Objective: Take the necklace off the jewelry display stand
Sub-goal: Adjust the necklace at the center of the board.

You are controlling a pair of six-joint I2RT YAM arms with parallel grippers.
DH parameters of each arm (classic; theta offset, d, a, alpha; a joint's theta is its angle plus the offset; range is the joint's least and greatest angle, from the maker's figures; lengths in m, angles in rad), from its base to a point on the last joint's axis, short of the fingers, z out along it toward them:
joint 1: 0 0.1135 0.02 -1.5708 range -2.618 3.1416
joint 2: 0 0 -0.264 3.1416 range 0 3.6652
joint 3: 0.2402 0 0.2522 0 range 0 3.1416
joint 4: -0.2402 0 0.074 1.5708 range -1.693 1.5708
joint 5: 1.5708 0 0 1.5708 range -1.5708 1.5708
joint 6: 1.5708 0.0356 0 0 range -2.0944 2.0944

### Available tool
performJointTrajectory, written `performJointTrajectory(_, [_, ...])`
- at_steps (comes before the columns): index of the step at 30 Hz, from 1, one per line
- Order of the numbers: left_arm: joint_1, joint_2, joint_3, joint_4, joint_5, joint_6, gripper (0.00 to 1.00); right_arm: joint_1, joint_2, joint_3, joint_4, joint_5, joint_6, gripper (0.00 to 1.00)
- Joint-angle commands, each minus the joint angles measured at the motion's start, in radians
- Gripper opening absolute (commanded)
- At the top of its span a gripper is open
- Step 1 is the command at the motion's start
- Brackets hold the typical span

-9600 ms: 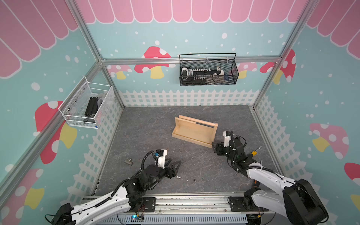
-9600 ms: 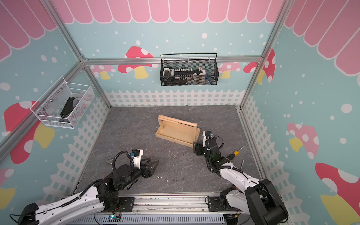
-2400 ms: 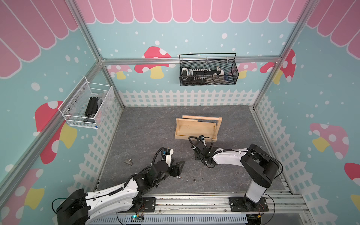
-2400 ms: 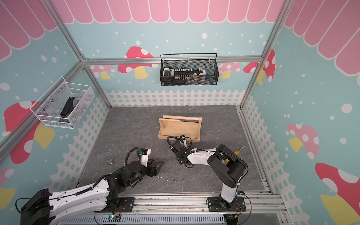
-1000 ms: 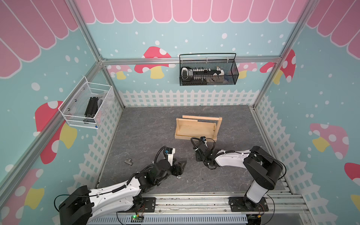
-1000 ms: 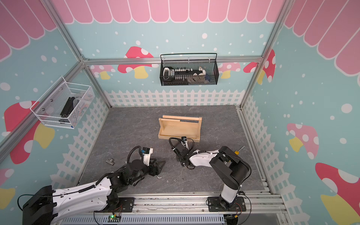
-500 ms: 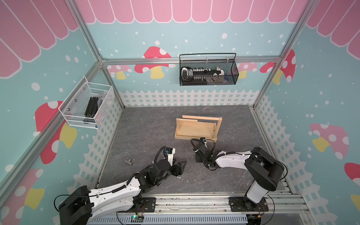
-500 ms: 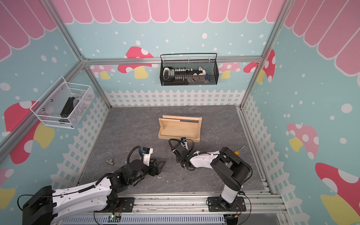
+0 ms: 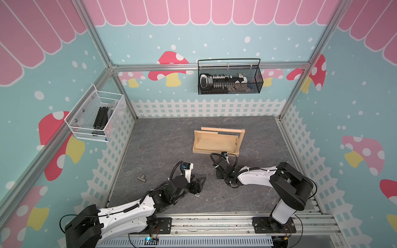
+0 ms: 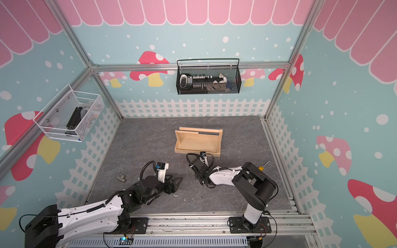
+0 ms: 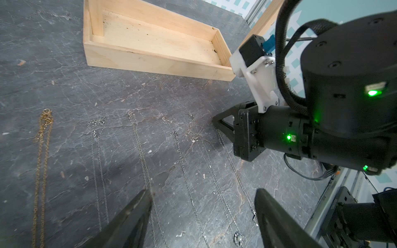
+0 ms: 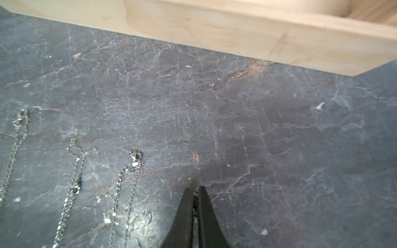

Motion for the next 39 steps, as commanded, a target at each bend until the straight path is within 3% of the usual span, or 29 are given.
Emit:
performJointTrajectory(1, [0.004, 0.014, 0.006, 0.024, -0.001, -0.005, 0.76, -0.010, 0.054, 0.016, -0.064, 0.008, 0.004, 0.10])
performJointTrajectory(11, [0.004, 0.051, 0.014, 0.038, -0.003, 0.003, 0.76, -0.030, 0.093, 0.048, -0.063, -0.005, -0.011, 0.10])
performJointTrajectory(17, [0.003, 0.064, 0.024, 0.042, 0.003, 0.006, 0.76, -0.030, 0.062, 0.036, -0.051, -0.008, -0.029, 0.24])
performJointTrajectory(32, [0.004, 0.050, 0.033, 0.024, 0.009, -0.005, 0.77, -0.031, -0.305, -0.112, 0.036, -0.063, -0.151, 0.29])
performJointTrajectory(39, [0.003, 0.045, 0.036, 0.021, 0.008, -0.007, 0.77, -0.030, -0.538, -0.250, 0.004, -0.015, -0.151, 0.29])
